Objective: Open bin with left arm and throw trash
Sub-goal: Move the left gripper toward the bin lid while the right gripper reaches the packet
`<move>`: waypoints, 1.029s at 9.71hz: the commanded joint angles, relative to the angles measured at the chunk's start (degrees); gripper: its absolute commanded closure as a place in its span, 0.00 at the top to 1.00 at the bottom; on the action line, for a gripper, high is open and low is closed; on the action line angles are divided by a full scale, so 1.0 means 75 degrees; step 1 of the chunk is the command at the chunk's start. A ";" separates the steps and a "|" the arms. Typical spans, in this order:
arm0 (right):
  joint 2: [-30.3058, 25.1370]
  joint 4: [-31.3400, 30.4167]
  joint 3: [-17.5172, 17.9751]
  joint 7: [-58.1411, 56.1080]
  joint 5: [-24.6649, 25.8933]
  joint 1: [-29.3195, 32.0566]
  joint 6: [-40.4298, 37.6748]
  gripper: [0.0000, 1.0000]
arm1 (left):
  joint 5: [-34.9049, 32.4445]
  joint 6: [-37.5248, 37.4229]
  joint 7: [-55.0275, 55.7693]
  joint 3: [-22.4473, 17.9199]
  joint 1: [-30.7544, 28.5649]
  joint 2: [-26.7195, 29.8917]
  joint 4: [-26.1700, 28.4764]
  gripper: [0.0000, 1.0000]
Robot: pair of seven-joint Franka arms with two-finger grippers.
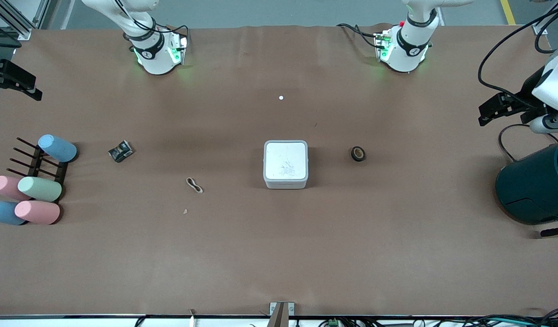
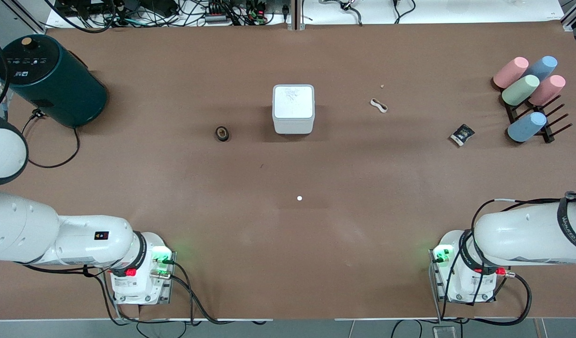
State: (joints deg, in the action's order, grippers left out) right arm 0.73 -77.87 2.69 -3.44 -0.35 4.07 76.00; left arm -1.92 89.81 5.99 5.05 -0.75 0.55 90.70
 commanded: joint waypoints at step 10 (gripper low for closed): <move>0.0524 -0.4249 -0.0008 0.0565 -0.0526 0.0837 0.3202 1.00 | 0.1580 0.2652 0.1131 0.0816 0.2707 -0.2914 -0.0221 0.00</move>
State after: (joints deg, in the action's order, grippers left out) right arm 7.75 -102.19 2.13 1.02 -2.11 7.75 97.69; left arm 10.36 104.01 11.81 11.31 15.62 -14.36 91.44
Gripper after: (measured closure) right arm 0.000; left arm 0.780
